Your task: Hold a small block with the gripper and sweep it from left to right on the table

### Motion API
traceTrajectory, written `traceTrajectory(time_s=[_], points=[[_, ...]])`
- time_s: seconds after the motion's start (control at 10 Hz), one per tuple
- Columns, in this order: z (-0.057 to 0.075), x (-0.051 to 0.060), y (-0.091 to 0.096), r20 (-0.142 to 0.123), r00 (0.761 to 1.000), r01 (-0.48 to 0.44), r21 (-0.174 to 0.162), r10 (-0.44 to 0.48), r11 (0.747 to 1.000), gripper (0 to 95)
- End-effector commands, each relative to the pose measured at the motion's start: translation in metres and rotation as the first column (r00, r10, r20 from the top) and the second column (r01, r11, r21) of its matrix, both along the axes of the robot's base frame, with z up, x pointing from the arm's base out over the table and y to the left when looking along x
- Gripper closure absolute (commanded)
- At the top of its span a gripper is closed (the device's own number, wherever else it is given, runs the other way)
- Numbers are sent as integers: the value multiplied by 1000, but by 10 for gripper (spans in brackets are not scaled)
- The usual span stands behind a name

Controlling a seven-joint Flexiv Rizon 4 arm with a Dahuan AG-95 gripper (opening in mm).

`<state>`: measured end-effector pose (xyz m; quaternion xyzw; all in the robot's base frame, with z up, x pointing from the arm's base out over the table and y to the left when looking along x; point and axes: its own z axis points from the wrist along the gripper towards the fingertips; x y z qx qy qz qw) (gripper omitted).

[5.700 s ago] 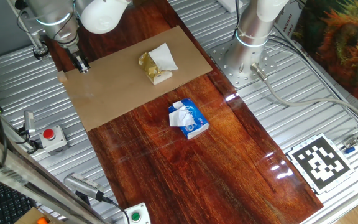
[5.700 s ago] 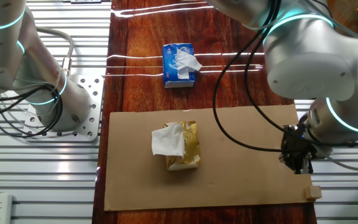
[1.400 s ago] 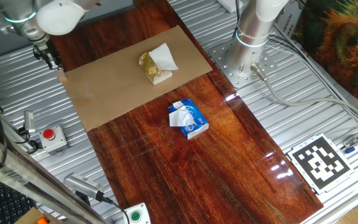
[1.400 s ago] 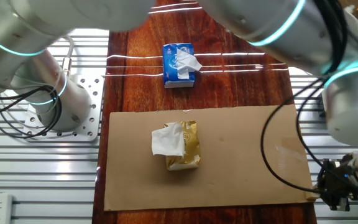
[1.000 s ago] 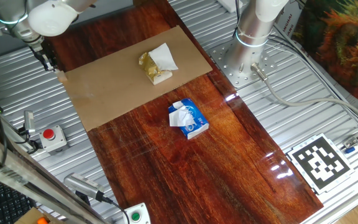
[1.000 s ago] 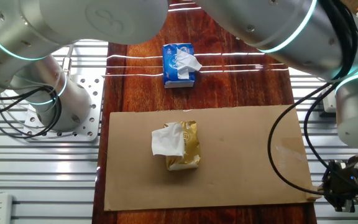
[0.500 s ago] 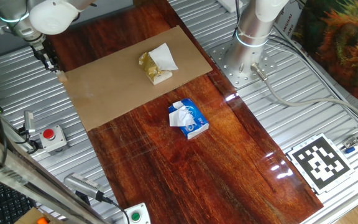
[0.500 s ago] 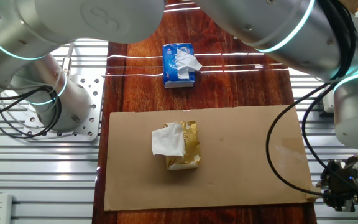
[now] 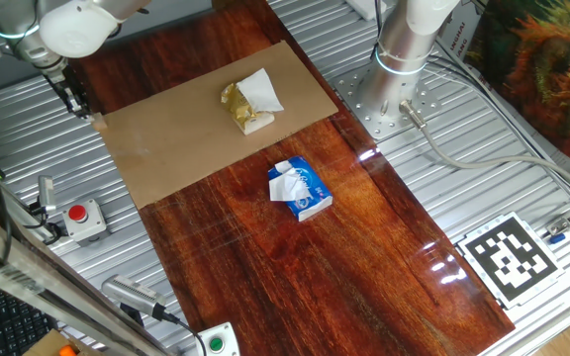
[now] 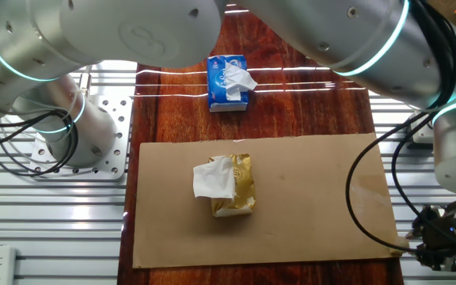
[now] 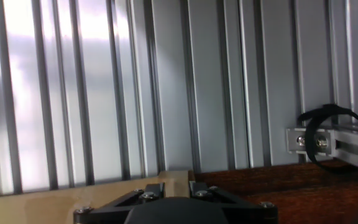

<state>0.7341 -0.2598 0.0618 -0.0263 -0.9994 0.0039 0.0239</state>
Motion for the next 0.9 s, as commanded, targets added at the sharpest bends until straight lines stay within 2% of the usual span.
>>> traceTrajectory(time_s=[0.1, 0.5, 0.9], points=[[1, -1, 0, 1, 1000, -1, 0, 1, 1000, 570], [-2, 0, 5, 0, 1000, 5, 2, -5, 1000, 570], [-10, 0, 6, 1, 1000, -5, 6, 5, 1000, 570]])
